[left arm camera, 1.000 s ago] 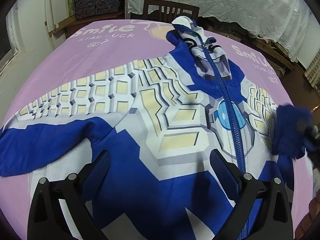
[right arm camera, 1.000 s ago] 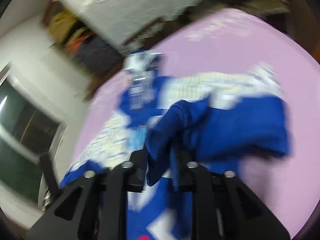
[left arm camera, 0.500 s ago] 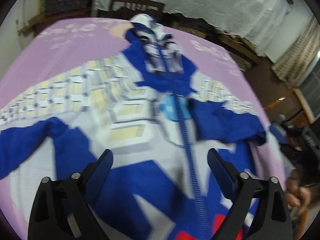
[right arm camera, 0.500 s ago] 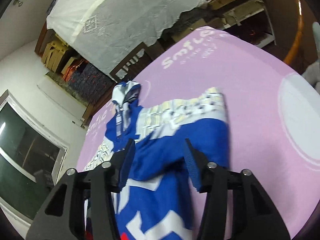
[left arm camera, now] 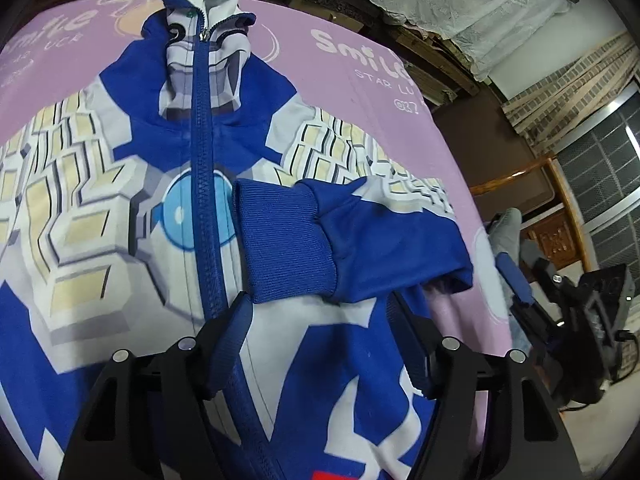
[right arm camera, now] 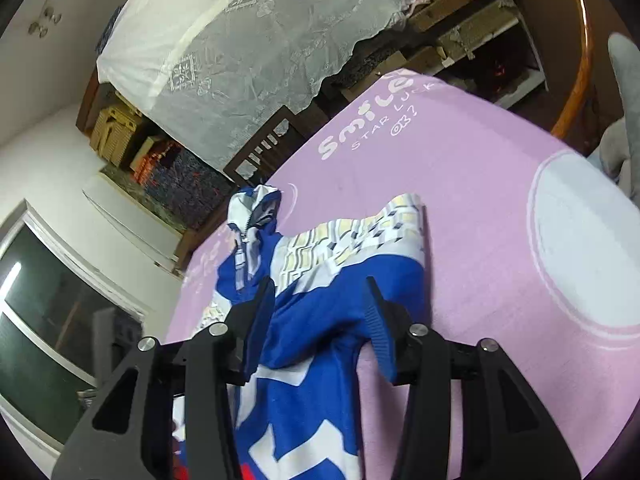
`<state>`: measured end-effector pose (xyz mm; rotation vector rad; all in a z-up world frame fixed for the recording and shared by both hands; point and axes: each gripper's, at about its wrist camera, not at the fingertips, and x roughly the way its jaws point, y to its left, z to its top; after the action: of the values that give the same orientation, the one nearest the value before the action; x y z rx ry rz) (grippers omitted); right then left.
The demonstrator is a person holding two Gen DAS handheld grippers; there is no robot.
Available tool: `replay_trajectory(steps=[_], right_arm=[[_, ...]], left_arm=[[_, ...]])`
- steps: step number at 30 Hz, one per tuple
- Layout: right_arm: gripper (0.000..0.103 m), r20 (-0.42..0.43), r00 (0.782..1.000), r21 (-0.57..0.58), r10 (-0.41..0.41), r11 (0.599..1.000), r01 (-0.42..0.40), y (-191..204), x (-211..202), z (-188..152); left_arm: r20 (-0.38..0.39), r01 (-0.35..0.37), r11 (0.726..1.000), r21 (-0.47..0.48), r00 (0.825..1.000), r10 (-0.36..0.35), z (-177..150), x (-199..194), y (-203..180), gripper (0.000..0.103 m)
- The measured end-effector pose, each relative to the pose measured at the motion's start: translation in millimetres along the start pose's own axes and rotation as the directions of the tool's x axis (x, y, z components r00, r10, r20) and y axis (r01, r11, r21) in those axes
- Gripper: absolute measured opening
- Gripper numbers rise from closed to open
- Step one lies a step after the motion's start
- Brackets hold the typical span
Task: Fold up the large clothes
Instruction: 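Grasp the other blue sleeve cuff with the left tool, then fold the held sleeve across the hoodie with the left tool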
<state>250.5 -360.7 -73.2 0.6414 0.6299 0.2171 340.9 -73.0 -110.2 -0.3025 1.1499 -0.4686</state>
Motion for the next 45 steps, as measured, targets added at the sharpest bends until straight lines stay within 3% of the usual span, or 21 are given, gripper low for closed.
replay_trajectory(steps=[3,7,11,12,13,14,15,20,27,33,40,45], right_arm=[[0.046,-0.005,1.0,0.021,0.027,0.999,-0.027,-1.4,-1.9,0.9],[0.046,-0.012,1.0,0.012,0.024,1.0,-0.024,-0.4,-1.7,1.1],[0.046,0.003,1.0,0.022,0.001,1.0,-0.001,-3.1,-2.6,1.4],[0.046,0.01,1.0,0.026,-0.01,1.0,0.01,-4.8,-3.4,1.9],[0.043,0.014,1.0,0.028,-0.017,0.999,0.017,-6.0,-3.3,1.7],[0.04,0.017,0.999,0.033,-0.029,0.999,0.029,-7.7,-3.3,2.0],[0.039,0.017,0.999,0.04,-0.036,0.999,0.035,-10.0,-2.9,2.7],[0.039,0.007,1.0,0.077,-0.019,0.997,0.018,-18.8,0.8,4.7],[0.039,-0.031,0.999,0.046,0.011,0.999,-0.01,-9.4,11.4,-0.4],[0.039,-0.161,0.984,-0.005,0.074,0.997,-0.076,10.2,39.1,-18.9],[0.04,-0.259,0.958,-0.004,0.124,0.992,-0.13,21.1,62.1,-34.3],[0.045,-0.3,0.951,0.022,0.081,0.997,-0.078,12.0,78.0,-38.1]], left_arm=[[0.002,-0.018,1.0,-0.004,1.0,0.018,3.5,5.2,0.1,0.069],[0.034,-0.028,0.997,-0.078,0.999,0.031,8.2,4.4,8.2,0.071],[0.058,-0.038,0.998,-0.059,0.997,0.042,13.0,7.7,6.8,0.068],[0.064,-0.043,0.998,-0.047,0.997,0.046,13.2,7.9,4.7,0.049],[0.068,-0.057,0.998,-0.033,0.996,0.059,13.7,8.1,2.4,0.023],[0.068,-0.057,0.998,-0.021,0.996,0.058,14.1,7.6,1.0,0.012],[0.072,-0.037,0.999,-0.023,0.997,0.039,15.4,5.6,0.8,0.012],[0.179,-0.104,0.994,0.016,0.979,0.1,20.3,-27.7,-7.3,0.011],[0.285,-0.185,0.983,0.0,0.942,0.177,17.1,-94.7,16.3,0.01],[0.316,-0.205,0.976,-0.07,0.924,0.216,-0.1,-126.9,56.6,0.01],[0.324,-0.264,0.958,-0.112,0.902,0.287,-24.5,-130.2,91.4,0.01],[0.291,-0.323,0.939,-0.121,0.892,0.345,-31.5,-114.1,109.4,0.011]])
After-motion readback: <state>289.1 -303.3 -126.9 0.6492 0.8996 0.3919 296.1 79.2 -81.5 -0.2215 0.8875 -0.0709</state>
